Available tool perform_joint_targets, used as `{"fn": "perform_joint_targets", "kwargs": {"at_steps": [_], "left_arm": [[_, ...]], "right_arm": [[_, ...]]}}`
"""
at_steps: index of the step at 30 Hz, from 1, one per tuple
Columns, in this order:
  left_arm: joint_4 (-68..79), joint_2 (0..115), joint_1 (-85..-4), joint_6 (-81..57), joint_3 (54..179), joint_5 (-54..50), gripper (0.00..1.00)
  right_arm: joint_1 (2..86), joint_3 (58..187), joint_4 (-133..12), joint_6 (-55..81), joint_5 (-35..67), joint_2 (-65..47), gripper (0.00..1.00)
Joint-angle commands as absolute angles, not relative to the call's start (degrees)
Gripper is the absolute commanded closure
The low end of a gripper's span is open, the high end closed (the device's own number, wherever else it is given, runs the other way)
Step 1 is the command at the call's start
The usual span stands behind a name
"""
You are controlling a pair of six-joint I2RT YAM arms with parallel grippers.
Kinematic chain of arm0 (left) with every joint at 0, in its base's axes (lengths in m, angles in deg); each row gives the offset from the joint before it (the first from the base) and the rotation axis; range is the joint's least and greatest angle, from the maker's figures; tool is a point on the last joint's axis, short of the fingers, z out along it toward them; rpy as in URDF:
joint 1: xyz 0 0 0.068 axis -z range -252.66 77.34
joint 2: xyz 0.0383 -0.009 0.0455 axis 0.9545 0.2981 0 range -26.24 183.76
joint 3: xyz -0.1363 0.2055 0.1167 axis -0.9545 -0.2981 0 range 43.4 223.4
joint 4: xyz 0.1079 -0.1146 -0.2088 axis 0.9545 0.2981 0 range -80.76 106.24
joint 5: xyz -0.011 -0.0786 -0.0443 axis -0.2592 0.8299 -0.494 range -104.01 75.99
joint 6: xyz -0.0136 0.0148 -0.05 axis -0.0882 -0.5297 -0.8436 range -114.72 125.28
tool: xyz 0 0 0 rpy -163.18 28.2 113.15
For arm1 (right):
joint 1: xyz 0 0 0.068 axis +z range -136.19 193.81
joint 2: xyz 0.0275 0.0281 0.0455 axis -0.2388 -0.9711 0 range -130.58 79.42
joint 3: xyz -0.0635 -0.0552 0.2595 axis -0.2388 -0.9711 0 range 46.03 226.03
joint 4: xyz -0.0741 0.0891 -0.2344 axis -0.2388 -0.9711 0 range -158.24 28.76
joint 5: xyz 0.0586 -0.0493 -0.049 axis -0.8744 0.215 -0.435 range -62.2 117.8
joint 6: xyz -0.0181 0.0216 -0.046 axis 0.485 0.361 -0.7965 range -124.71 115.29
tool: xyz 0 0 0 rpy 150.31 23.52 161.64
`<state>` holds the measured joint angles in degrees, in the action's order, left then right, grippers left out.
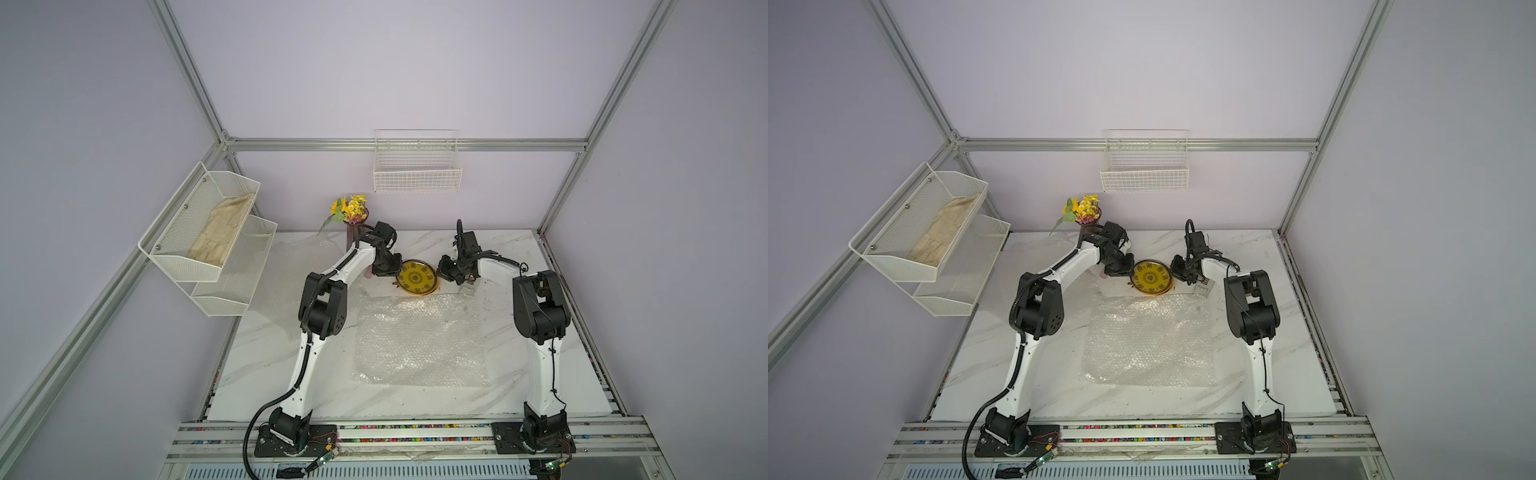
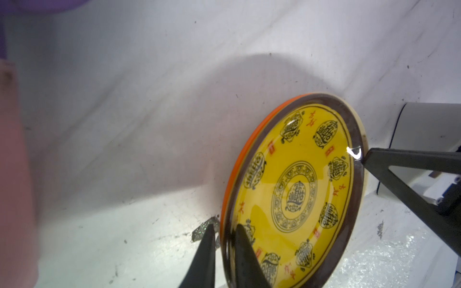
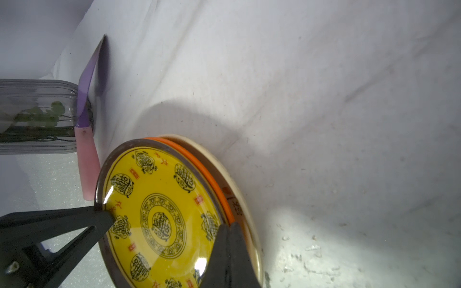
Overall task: Wrap dinner plates in bubble wrap
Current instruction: Pick up the plate.
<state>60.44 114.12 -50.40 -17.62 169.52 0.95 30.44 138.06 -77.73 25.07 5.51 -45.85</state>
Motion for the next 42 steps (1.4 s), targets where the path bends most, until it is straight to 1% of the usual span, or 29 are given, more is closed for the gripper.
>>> {"fn": "perform_joint_targets", "kwargs": {"at_steps": [1, 11, 13, 18, 27, 30, 33, 38, 42], "left_arm": [[61.27, 112.09, -50.65, -17.04, 174.66, 1.14, 0.84], [61.61, 110.48, -50.60, -16.78, 174.62, -0.20, 0.98], [61.70, 109.76, -50.60, -16.70, 174.70, -0.55, 1.00], [61.78, 107.72, -50.60, -16.87, 174.62, -0.54, 1.00], [61.58, 101.27, -50.60, -18.45, 170.90, 2.71, 1.00], [59.86, 97.29, -50.60, -19.74, 166.04, 5.05, 1.00], [56.48, 91.90, -50.52, -21.49, 158.30, 7.28, 1.00], [48.34, 81.32, -49.24, -25.36, 140.26, 10.19, 1.00], [41.03, 74.74, -45.90, -29.06, 126.15, 11.21, 1.00]], "right_arm": [[30.82, 138.49, -78.33, 25.84, 5.34, -46.77, 0.96], [30.93, 138.14, -78.47, 25.88, 5.72, -45.79, 0.96], [30.84, 138.19, -78.47, 25.94, 5.82, -45.39, 0.97], [30.82, 138.41, -78.90, 25.79, 6.65, -43.30, 0.97], [28.57, 135.19, -79.91, 25.16, 8.47, -33.48, 0.98], [27.97, 133.99, -81.24, 24.41, 8.14, -30.58, 0.98], [27.67, 131.97, -82.57, 23.45, 8.16, -27.36, 0.98], [27.23, 125.19, -83.19, 22.98, 8.50, -20.78, 0.98], [27.09, 119.33, -83.56, 22.78, 8.48, -16.06, 0.98]]}}
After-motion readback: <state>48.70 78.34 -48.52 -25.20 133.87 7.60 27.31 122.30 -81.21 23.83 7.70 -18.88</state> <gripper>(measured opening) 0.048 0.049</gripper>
